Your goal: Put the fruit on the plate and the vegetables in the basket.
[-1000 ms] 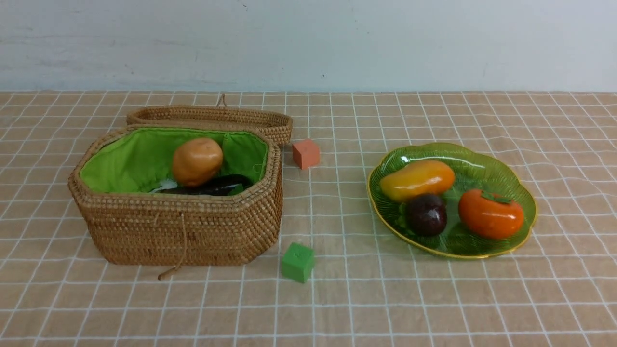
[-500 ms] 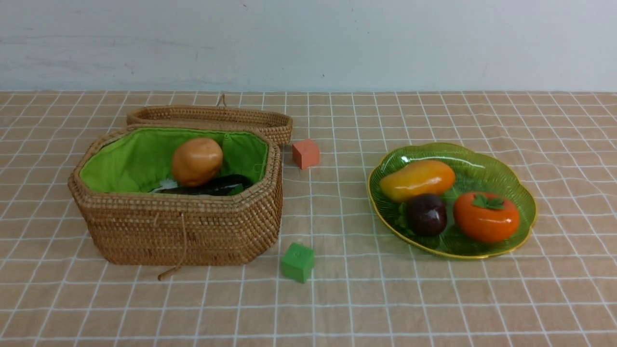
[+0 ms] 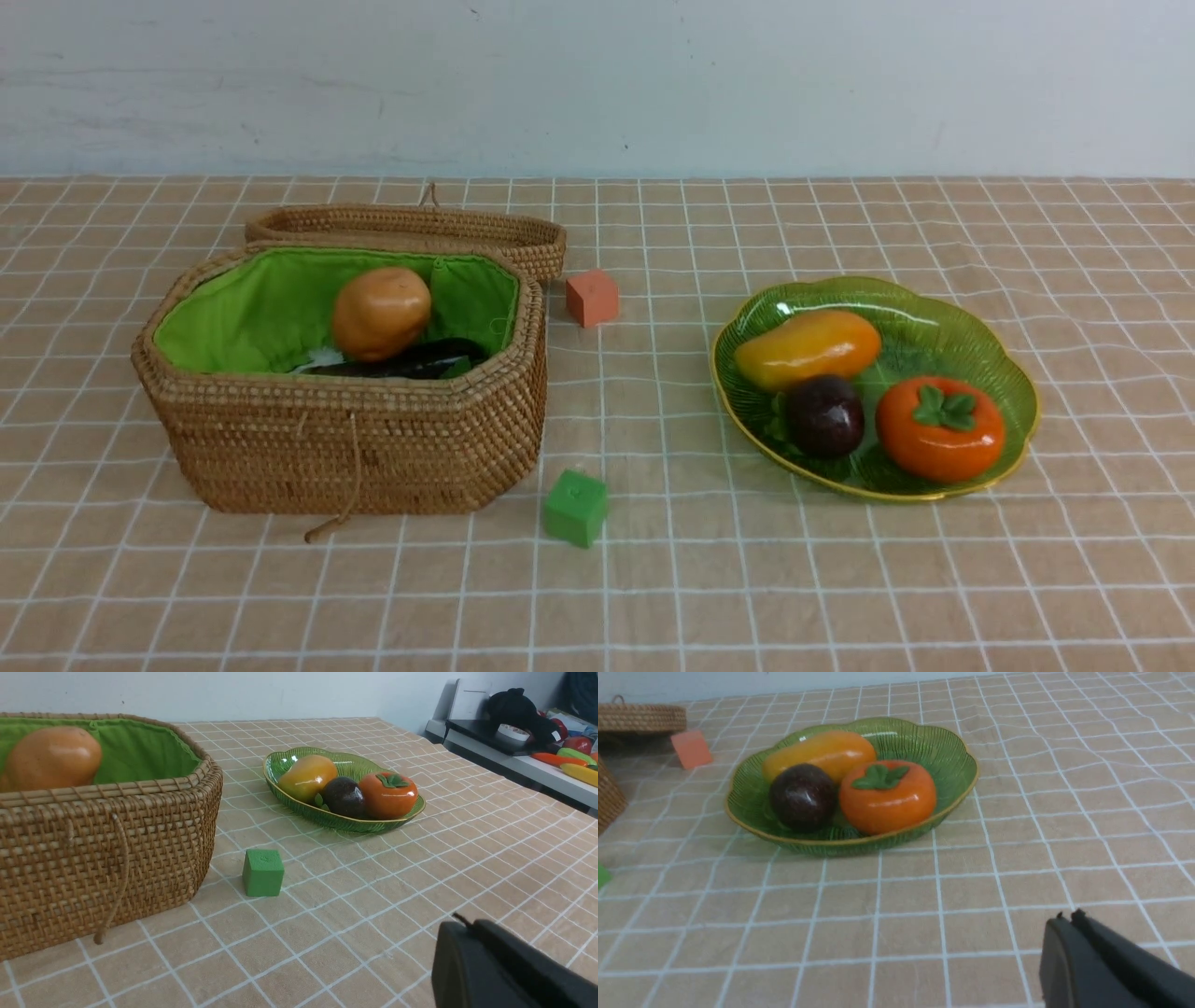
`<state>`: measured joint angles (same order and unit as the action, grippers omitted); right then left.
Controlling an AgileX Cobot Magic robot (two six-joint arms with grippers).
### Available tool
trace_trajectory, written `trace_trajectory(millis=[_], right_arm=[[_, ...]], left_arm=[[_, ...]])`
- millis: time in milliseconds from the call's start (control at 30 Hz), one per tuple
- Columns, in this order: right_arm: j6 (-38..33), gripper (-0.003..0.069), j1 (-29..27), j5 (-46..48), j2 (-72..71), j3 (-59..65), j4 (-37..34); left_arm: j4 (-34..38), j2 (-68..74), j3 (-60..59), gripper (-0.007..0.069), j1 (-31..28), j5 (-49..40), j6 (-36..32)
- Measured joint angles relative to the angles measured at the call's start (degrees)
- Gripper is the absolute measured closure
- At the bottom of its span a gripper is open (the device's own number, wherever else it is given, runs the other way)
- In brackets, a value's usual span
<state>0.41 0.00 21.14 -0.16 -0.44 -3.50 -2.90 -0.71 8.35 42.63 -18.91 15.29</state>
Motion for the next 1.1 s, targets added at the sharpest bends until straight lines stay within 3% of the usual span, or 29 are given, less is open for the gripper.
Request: trace_trajectory(millis=[1000,1100], right_arm=[[-0.1,0.0666,0.0,0.9,-0.4,1.3,0.8],[-0.1,0.0665,0.0,0.9,-0.4,1.3,0.8]], left_arm=[[0.0,0.0,-0.1,0.0617,0.0,-1.2,0.0],[0.0,0.0,-0.8,0.0617,-2.0,-1.2,0.0]])
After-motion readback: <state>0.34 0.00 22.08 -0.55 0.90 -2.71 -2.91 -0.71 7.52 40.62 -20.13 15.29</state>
